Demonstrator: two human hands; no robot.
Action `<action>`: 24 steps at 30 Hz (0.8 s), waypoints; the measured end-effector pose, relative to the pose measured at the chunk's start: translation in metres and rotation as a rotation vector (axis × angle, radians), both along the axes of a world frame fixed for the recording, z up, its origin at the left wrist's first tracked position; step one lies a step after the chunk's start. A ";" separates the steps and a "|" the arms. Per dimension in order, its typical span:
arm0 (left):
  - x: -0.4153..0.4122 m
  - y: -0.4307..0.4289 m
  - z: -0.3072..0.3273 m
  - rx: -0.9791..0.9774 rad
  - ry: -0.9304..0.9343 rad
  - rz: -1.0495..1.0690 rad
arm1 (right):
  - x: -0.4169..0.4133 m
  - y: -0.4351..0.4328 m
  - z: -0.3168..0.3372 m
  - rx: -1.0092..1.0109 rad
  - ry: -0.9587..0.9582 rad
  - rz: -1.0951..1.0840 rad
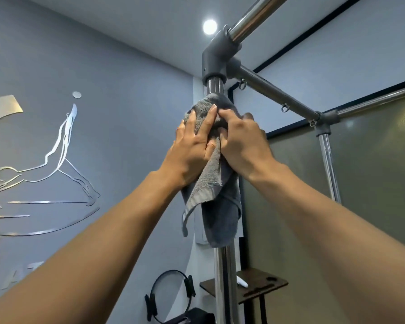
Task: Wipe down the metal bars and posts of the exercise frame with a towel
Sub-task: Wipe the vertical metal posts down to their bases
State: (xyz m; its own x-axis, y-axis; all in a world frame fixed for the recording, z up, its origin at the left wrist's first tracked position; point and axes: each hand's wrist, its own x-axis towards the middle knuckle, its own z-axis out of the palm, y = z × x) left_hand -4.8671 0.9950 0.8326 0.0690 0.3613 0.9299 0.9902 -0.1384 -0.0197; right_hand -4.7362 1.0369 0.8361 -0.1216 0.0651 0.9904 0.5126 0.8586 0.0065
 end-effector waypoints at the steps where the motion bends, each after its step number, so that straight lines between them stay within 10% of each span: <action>1: -0.004 0.000 0.005 -0.007 0.001 -0.007 | 0.001 -0.001 0.002 0.059 -0.008 -0.030; 17: -0.001 -0.006 0.029 -0.043 -0.063 0.072 | -0.014 0.007 0.013 0.209 0.017 -0.063; 24: 0.005 -0.011 -0.013 -0.025 0.049 0.125 | -0.024 0.012 -0.022 -0.032 0.242 0.166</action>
State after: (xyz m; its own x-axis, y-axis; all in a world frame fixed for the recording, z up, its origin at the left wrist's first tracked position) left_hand -4.8620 0.9841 0.8196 0.0668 0.3930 0.9171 0.9977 -0.0153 -0.0661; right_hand -4.7603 1.0490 0.8139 0.1058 0.0961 0.9897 0.3485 0.9286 -0.1274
